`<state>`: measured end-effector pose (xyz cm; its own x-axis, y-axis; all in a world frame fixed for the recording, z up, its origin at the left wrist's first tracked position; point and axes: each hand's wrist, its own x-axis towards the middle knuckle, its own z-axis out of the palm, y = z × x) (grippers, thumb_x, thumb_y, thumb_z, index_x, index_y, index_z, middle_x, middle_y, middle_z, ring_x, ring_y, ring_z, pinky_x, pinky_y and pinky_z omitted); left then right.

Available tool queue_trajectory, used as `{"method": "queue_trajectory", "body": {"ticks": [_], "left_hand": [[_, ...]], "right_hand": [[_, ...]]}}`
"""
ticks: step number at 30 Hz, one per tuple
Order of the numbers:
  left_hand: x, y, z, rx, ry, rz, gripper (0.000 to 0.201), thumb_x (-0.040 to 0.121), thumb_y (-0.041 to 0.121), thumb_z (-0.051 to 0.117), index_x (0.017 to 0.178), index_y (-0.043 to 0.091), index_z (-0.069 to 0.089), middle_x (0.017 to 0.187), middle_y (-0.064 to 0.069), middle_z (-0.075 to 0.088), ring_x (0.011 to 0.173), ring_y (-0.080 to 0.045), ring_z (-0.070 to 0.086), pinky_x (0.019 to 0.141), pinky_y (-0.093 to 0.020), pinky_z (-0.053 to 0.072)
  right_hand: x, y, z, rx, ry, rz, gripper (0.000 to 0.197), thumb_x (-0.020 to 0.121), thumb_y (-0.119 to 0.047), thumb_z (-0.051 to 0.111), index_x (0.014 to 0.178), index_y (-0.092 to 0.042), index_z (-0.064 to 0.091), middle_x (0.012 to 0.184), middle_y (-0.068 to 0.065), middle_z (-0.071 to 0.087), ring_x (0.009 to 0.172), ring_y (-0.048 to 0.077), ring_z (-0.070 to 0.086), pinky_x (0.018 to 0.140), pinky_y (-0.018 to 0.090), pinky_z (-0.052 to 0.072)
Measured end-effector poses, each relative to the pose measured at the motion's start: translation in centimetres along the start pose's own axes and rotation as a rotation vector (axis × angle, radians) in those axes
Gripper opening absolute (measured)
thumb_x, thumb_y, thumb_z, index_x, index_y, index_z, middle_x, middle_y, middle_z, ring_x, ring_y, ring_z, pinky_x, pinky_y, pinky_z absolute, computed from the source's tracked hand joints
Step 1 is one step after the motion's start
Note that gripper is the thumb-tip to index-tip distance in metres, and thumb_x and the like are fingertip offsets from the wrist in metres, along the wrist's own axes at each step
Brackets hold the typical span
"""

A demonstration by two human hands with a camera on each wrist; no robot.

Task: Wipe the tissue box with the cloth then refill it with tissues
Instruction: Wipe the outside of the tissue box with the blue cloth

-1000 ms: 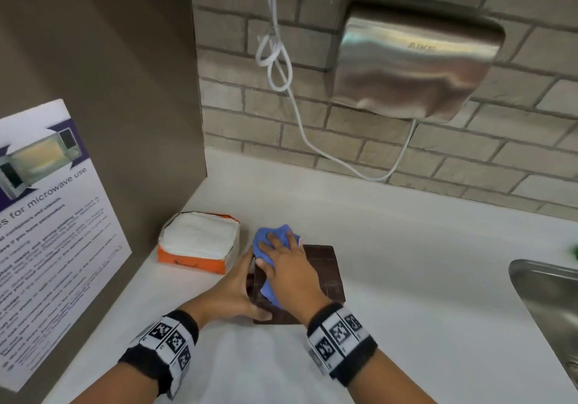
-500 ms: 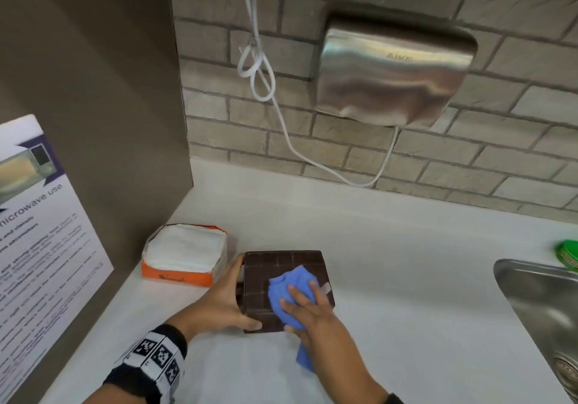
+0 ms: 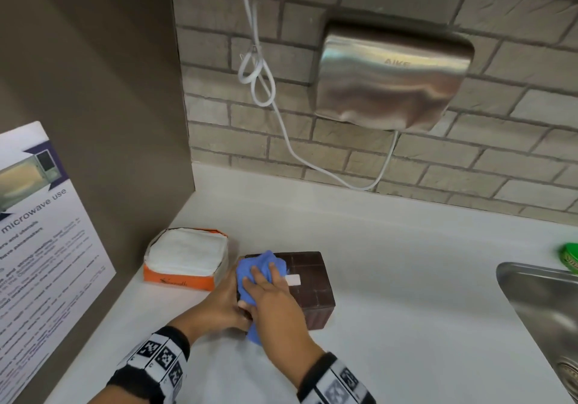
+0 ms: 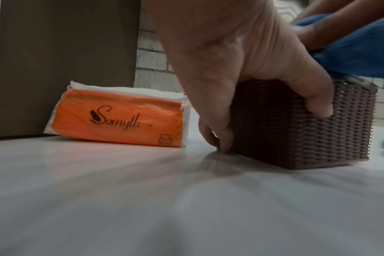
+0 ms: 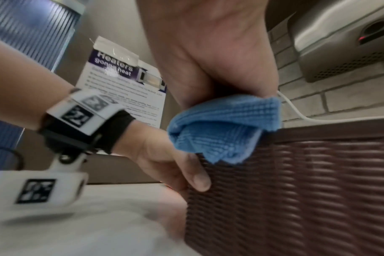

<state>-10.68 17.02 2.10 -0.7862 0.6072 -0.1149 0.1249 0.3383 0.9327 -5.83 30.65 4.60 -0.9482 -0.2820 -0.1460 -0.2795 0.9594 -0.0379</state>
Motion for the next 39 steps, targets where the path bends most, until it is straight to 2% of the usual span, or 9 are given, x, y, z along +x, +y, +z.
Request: {"method": "queue_trajectory", "body": {"ticks": [6,16,21,24,26,29,32,35,39], "left_hand": [[0.0,0.0,0.4,-0.013,0.046,-0.014,0.121,0.051,0.017,0.094,0.139,0.049,0.018,0.141,0.016,0.04,0.127,-0.002,0.048,0.103,-0.031,0.049],[-0.1,-0.2,0.9,0.018,0.082,-0.04,0.126,0.05,0.027,0.094,0.111,0.08,-0.003,0.14,0.023,0.027,0.128,-0.006,0.039,0.095,-0.017,0.045],[0.0,0.0,0.9,0.019,0.101,-0.011,0.125,0.048,0.023,0.094,0.12,0.072,0.004,0.142,0.018,0.031,0.126,-0.005,0.045,0.097,-0.022,0.049],[-0.3,0.4,0.7,-0.009,0.072,0.026,0.108,0.053,0.028,0.092,0.129,0.054,0.019,0.136,0.021,0.039,0.119,0.015,0.047,0.094,-0.01,0.045],[-0.6,0.4,0.5,-0.023,0.032,0.01,0.098,0.056,0.061,0.082,0.134,0.037,0.029,0.133,0.025,0.044,0.119,0.023,0.043,0.1,-0.005,0.038],[-0.4,-0.2,0.6,-0.017,0.039,-0.063,0.083,0.062,0.062,0.072,0.13,0.023,0.044,0.123,0.016,0.058,0.123,0.0,0.051,0.105,-0.015,0.039],[0.0,0.0,0.8,0.018,0.076,-0.075,0.04,0.083,0.031,0.069,0.116,0.02,0.049,0.113,-0.005,0.059,0.107,-0.015,0.056,0.102,-0.029,0.046],[0.4,-0.4,0.6,0.019,0.058,-0.051,0.098,0.057,0.057,0.085,0.134,0.023,0.036,0.129,0.008,0.051,0.118,-0.001,0.053,0.095,-0.008,0.042],[0.5,-0.9,0.8,-0.003,0.053,-0.025,0.124,0.051,0.015,0.094,0.135,0.049,0.009,0.135,0.028,0.034,0.124,0.004,0.045,0.088,-0.009,0.047]], "right_hand": [[2.0,2.3,-1.8,0.285,0.23,0.152,0.042,0.099,-0.024,0.042,0.141,-0.025,0.041,0.157,-0.002,0.025,0.147,0.028,0.01,0.12,0.041,0.014],[-4.2,10.0,-0.2,0.409,0.185,0.361,0.044,0.102,-0.017,0.037,0.143,-0.032,0.038,0.16,-0.01,0.012,0.149,0.019,0.005,0.114,0.019,0.022],[-4.9,4.3,-0.4,0.31,0.114,0.445,0.054,0.101,-0.033,0.039,0.151,-0.026,0.021,0.162,0.001,0.007,0.149,0.027,0.004,0.12,0.038,0.009],[-3.4,-0.2,-0.6,0.198,0.084,0.357,0.087,0.041,-0.061,0.084,0.119,-0.025,0.068,0.131,0.005,0.062,0.123,0.029,0.057,0.113,0.033,0.027],[-2.0,-2.6,0.3,0.151,0.083,0.29,0.088,0.01,-0.061,0.081,0.093,-0.032,0.077,0.104,-0.007,0.075,0.115,0.023,0.063,0.113,0.033,0.015],[-1.1,-3.5,-0.9,0.15,0.144,0.232,0.057,0.071,-0.066,0.047,0.115,-0.036,0.068,0.128,-0.011,0.064,0.134,0.021,0.045,0.115,0.036,-0.004],[-0.1,-2.3,-1.7,0.154,0.162,0.268,0.066,0.087,-0.054,0.007,0.137,-0.038,0.046,0.152,-0.013,0.037,0.146,0.024,0.021,0.116,0.05,-0.008],[0.9,-0.5,-1.6,0.234,0.134,0.264,0.081,0.075,-0.057,-0.012,0.146,-0.04,0.024,0.16,-0.013,0.011,0.149,0.019,-0.005,0.117,0.056,-0.003],[1.3,3.7,-2.1,0.311,0.192,0.36,0.047,0.1,-0.043,0.023,0.145,-0.035,0.031,0.16,-0.007,0.016,0.149,0.026,0.001,0.119,0.049,0.009]]}}
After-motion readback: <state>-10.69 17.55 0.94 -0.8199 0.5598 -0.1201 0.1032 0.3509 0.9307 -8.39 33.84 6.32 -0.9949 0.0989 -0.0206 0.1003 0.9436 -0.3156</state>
